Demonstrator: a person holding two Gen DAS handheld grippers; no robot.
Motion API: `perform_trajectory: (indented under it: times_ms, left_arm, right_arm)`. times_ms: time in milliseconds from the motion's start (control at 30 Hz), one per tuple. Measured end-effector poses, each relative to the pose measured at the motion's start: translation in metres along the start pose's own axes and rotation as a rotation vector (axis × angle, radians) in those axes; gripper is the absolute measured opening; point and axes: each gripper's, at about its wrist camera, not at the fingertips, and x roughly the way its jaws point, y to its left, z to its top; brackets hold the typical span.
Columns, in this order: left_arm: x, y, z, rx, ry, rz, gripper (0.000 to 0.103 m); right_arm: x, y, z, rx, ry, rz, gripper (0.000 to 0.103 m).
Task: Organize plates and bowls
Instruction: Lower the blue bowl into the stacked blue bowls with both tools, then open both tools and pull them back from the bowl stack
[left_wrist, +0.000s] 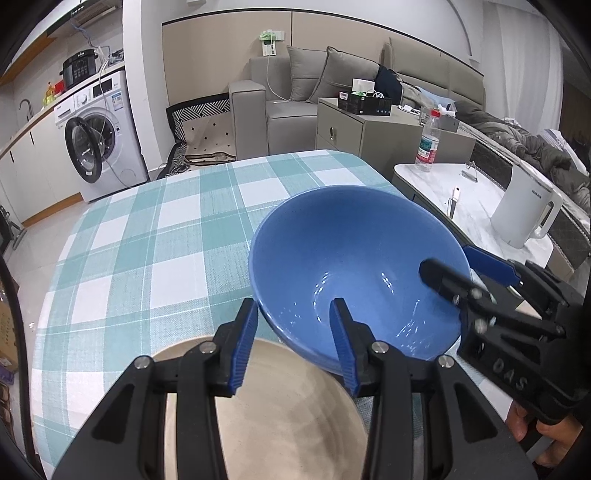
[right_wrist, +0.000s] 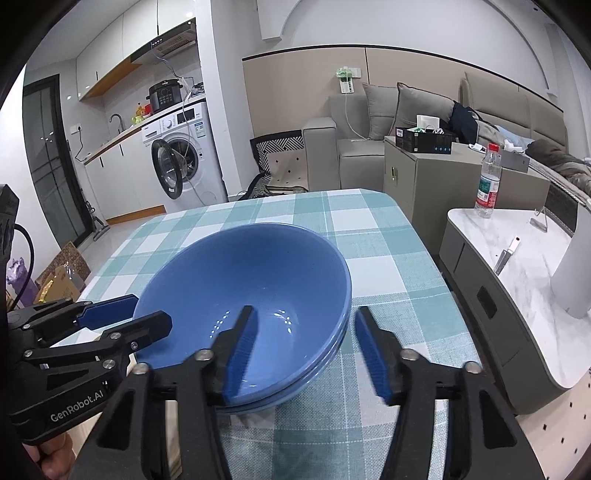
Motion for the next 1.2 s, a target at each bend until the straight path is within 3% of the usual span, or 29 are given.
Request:
perform_trajectory:
  times_ms: [33, 500, 600, 633, 800, 933, 1200]
  left_arm:
    - [-0.001, 0.001, 0.001, -0.006, -0.001, -0.005, 0.045]
    - [0.001, 0.011, 0.003, -0.051, 0.002, -0.029, 0.062]
    - [0.002, 0.015, 0.005, -0.066, 0.0, -0.035, 0.076]
    - [0.002, 0.017, 0.006, -0.074, 0.0, -0.037, 0.084]
    - [0.003, 0.026, 0.008, -0.085, -0.018, -0.029, 0.102]
    - [0.005, 0.035, 0.008, -0.115, -0.02, -0.083, 0.103]
    - [0.015, 0.041, 0.011, -0.124, 0.002, -0.082, 0.103]
  right_arm:
    - [-0.001, -0.001, 0.001, 0.007, -0.006, 0.011, 0.075]
    - [-0.004, -0.011, 0.004, 0.038, -0.005, 0.018, 0.093]
    - [-0.004, -0.013, 0.004, 0.042, -0.004, 0.02, 0.101]
    - [-0.003, -0.013, 0.004, 0.043, -0.001, 0.019, 0.102]
    - [-0.001, -0.015, 0.003, 0.044, 0.012, 0.015, 0.102]
    - [0.001, -0.017, 0.002, 0.054, 0.021, 0.014, 0.102]
    - [0.011, -0.024, 0.0, 0.07, 0.054, 0.014, 0.102]
